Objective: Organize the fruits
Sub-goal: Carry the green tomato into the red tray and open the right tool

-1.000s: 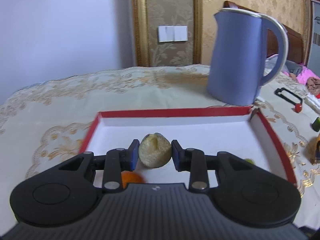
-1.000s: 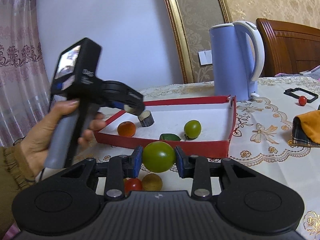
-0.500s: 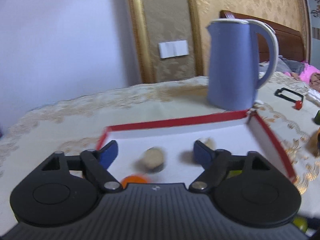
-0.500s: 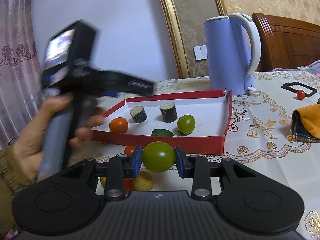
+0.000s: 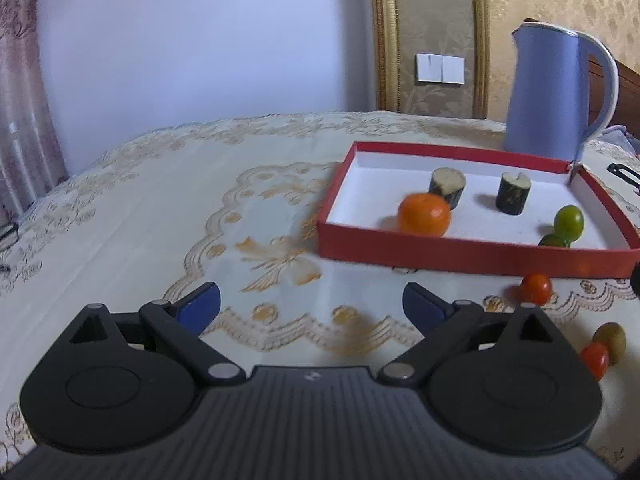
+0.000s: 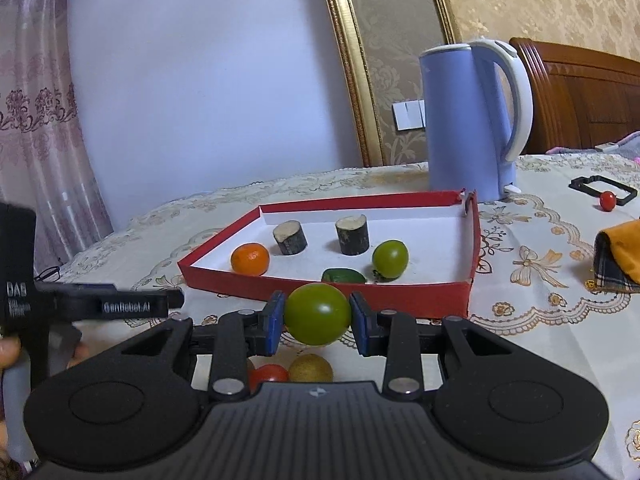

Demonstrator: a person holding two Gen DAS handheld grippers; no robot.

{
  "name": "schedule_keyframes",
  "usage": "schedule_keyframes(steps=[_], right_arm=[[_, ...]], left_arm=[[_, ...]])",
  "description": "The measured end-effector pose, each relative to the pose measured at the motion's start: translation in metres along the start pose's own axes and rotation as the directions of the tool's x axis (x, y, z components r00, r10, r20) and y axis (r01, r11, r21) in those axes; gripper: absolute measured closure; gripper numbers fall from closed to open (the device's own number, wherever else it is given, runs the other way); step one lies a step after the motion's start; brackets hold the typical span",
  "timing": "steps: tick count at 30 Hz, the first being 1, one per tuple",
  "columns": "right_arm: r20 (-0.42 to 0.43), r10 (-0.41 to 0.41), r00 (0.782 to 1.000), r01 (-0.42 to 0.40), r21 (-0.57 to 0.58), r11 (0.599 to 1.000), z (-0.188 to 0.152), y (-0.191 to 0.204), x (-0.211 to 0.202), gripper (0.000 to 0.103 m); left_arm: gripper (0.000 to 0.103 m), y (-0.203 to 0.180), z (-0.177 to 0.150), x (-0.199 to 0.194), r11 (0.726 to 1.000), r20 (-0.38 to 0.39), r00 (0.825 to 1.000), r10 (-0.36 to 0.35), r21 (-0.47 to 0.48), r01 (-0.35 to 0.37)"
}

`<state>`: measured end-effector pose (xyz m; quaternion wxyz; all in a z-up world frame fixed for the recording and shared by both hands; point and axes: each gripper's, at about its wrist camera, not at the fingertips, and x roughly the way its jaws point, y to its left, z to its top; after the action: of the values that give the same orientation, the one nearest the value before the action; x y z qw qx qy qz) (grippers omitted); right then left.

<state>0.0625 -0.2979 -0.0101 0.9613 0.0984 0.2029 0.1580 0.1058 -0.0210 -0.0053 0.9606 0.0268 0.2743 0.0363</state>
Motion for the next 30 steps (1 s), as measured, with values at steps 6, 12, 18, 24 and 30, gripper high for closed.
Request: schedule_keyframes(steps=[6, 12, 18, 24, 30], right_arm=[[0.003, -0.001, 1.0, 0.001, -0.014, 1.0, 0.002, 0.004, 0.001, 0.069], [0.013, -0.011, 1.0, 0.012, -0.022, 1.0, 0.008, 0.003, 0.001, 0.069], [0.026, -0.029, 0.999, 0.03, -0.044, 0.999, 0.025, 0.0, 0.01, 0.069], [0.064, -0.068, 0.996, 0.069, -0.021, 0.997, 0.053, -0.012, 0.035, 0.069], [0.043, -0.115, 0.993, 0.116, -0.032, 0.993, 0.071, -0.018, 0.065, 0.069]], left_arm=[[0.003, 0.004, -0.003, 0.003, 1.0, -0.015, 1.0, -0.011, -0.017, 0.011], [0.002, -0.003, -0.002, 0.01, 1.0, -0.023, 1.0, -0.007, -0.015, 0.007], [0.0, -0.004, -0.004, 0.012, 1.0, -0.028, 0.999, -0.019, 0.004, 0.019], [0.0, -0.003, -0.006, 0.008, 0.999, -0.009, 0.999, -0.034, -0.004, 0.034], [0.0, 0.003, -0.005, 0.011, 0.998, -0.032, 0.998, -0.055, -0.036, 0.054]])
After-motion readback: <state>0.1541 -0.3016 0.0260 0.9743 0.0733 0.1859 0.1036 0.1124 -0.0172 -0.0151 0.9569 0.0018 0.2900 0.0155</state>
